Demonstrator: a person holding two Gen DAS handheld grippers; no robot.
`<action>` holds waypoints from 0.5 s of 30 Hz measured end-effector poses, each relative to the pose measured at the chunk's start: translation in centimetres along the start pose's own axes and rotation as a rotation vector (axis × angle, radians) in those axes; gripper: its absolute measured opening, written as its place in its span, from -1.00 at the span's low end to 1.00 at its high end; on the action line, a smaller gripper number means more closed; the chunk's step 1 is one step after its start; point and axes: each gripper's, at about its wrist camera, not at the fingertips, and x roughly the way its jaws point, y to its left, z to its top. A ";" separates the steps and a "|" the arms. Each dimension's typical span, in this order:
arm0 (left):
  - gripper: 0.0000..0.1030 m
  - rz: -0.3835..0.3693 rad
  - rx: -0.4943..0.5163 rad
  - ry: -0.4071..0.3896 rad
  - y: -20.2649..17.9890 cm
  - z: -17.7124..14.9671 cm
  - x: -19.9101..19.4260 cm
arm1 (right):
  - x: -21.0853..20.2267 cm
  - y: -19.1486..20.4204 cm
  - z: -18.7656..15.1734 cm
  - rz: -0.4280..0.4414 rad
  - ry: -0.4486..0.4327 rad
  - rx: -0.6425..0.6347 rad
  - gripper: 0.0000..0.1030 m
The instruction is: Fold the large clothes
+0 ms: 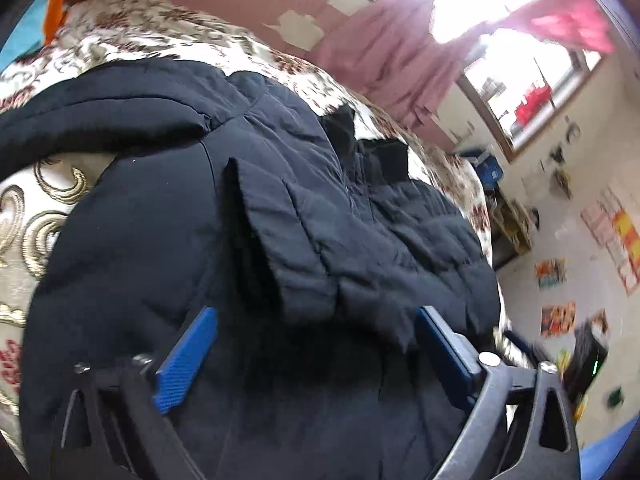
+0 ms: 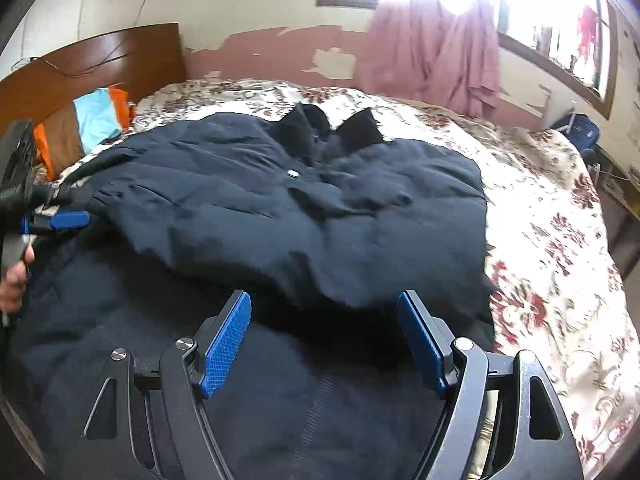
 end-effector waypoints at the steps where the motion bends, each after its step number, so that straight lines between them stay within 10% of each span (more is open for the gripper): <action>1: 0.38 -0.004 -0.019 -0.011 -0.1 0.2 0.3 | 0.4 -0.7 0.5 -0.004 0.001 0.008 0.38; 5: -0.81 0.051 -0.023 -0.046 -0.7 1.0 1.2 | 1.3 -2.3 1.2 -0.006 -0.006 0.054 0.38; 15: -0.84 0.284 0.358 -0.361 -6.6 4.2 -3.0 | 3.6 -3.0 3.0 -0.085 -0.121 0.097 0.33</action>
